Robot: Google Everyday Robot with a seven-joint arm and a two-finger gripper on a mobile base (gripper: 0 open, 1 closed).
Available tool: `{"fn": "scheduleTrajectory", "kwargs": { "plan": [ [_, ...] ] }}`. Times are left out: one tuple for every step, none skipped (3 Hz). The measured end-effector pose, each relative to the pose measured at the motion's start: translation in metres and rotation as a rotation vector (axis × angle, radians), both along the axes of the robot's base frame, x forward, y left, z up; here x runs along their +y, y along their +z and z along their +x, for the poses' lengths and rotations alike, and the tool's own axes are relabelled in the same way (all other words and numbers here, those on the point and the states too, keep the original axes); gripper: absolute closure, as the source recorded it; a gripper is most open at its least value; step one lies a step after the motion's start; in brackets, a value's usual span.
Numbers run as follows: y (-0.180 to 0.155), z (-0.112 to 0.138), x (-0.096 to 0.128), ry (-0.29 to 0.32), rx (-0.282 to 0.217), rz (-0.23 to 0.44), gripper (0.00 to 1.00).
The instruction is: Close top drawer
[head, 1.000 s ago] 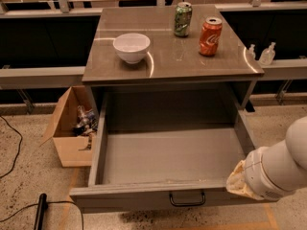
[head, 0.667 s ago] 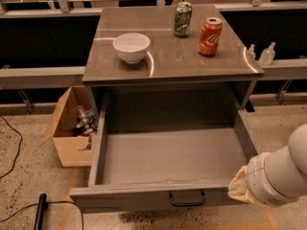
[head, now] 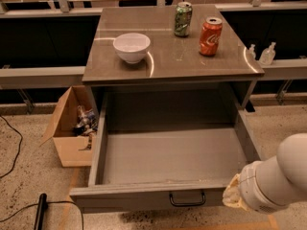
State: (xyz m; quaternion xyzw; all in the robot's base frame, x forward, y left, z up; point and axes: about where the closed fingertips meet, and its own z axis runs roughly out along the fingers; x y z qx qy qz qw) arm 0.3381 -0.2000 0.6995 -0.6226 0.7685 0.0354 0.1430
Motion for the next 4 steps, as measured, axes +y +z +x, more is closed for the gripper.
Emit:
{"fn": "scheduleTrajectory", "kwargs": {
  "plan": [
    [-0.012,0.0,0.005,0.006,0.006,0.004,1.0],
    [-0.018,0.015,0.004,-0.005,-0.036,-0.005,1.0],
    [-0.02,0.043,-0.001,-0.013,-0.112,-0.028,1.0],
    [-0.016,0.074,-0.009,-0.021,-0.187,-0.053,1.0]
  ]
}}
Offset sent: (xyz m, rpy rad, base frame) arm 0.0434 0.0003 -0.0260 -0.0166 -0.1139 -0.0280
